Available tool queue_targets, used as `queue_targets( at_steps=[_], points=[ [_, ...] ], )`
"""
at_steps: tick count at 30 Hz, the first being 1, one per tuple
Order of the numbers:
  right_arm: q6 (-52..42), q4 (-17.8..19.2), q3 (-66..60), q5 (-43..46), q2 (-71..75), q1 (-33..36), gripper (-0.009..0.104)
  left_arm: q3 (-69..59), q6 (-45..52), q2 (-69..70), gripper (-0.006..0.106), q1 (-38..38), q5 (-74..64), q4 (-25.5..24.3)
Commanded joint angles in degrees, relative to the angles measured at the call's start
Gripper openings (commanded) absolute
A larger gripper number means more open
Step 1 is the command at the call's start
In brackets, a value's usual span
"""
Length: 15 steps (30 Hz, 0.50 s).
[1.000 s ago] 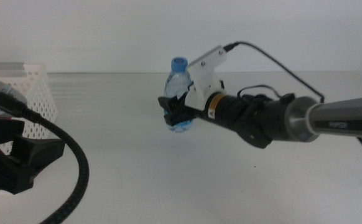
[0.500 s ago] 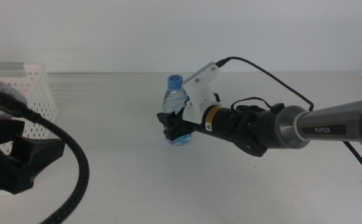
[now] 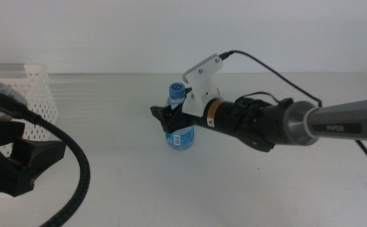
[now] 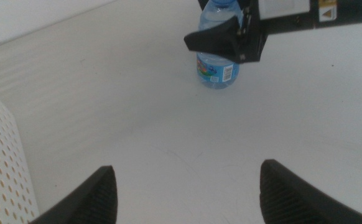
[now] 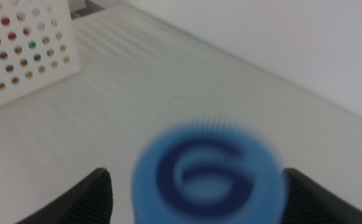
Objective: Use arms to grab the bottles and put them into the dustbin to the left of the table.
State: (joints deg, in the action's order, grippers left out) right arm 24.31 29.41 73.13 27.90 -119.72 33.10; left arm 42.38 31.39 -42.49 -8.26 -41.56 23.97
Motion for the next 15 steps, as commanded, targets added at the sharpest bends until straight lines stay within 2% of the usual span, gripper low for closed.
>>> queue_targets(
  at_steps=[1,11,15],
  points=[
    [0.61,0.56,1.07,2.39,6.36,0.09,0.08,1.48,-0.16,0.26,0.07,-0.27,3.17,1.4],
    [6.56,6.88,-9.64,0.98,23.42,0.13,0.074,1.48,-0.16,0.26,0.07,-0.27,3.17,1.4],
    [6.82,7.38,-13.78,0.36,30.61,0.13,0.074,1.48,-0.16,0.26,0.07,-0.27,3.17,1.4]
  ],
)
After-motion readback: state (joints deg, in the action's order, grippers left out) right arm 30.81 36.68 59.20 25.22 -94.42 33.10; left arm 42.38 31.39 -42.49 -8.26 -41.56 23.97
